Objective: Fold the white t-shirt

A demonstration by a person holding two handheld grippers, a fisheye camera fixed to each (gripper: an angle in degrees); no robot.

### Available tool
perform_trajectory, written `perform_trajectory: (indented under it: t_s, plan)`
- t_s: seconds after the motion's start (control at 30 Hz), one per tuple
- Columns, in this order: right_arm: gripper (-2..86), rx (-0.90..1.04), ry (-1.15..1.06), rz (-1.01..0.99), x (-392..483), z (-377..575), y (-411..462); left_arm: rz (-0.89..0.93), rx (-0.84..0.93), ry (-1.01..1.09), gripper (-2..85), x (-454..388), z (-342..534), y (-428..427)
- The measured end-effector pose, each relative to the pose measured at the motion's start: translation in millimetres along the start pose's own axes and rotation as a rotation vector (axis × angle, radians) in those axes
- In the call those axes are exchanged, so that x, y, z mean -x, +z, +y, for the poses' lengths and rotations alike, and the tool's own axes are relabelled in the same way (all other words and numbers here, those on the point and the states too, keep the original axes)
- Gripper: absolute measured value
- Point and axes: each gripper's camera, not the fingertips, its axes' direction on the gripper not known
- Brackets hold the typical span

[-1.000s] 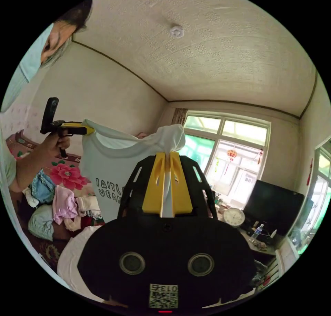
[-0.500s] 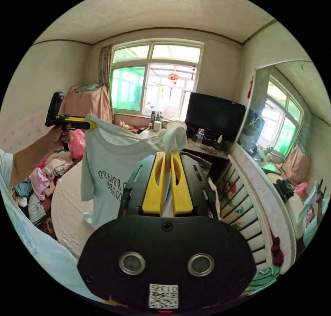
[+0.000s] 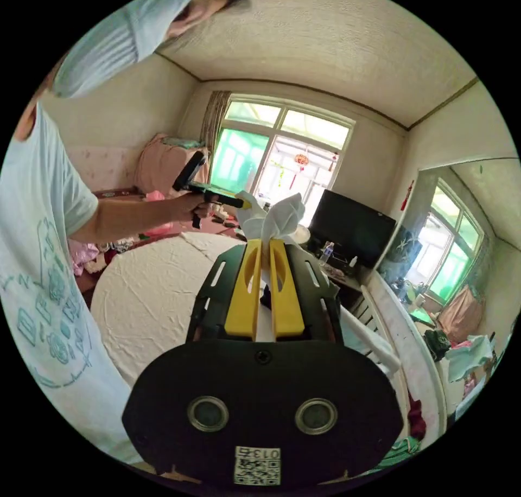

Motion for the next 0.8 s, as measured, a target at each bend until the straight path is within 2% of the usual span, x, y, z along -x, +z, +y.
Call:
perform_trajectory:
  t_s: [0.13, 0.23, 0.33, 0.4, 0.47, 0.53, 0.63, 0.7, 0.8]
  plan:
    - [3.0, 0.154, -0.079, -0.118, 99, 31, 75, -0.153, 0.24, -0.185, 1.2, 64, 129, 8]
    - [3.1, 0.258, -0.261, -0.271, 183, 65, 138, -0.232, 0.433, -0.386, 1.8, 113, 228, 14]
    - [3.7, 0.429, -0.448, -0.538, 244, 83, 180, -0.252, 0.627, -0.582, 2.9, 147, 313, 16]
    - [5.2, 0.441, -0.488, -0.685, 253, 72, 174, -0.332, 0.649, -0.635, 4.6, 154, 340, 0]
    - [6.1, 0.403, -0.417, -0.715, 235, 60, 161, -0.358, 0.614, -0.693, 7.1, 160, 357, -25]
    - [6.3, 0.402, -0.32, -0.695, 204, 55, 151, -0.304, 0.582, -0.653, 8.1, 152, 357, -34]
    - [6.7, 0.465, -0.185, -0.55, 141, 69, 142, -0.202, 0.641, -0.453, 9.3, 109, 345, -12]
    - [7.4, 0.583, -0.117, -0.429, 94, 96, 143, -0.132, 0.681, -0.314, 10.8, 73, 336, 15]
    - [8.9, 0.711, -0.074, -0.449, 57, 124, 146, -0.133, 0.725, -0.095, 12.5, 19, 327, 64]
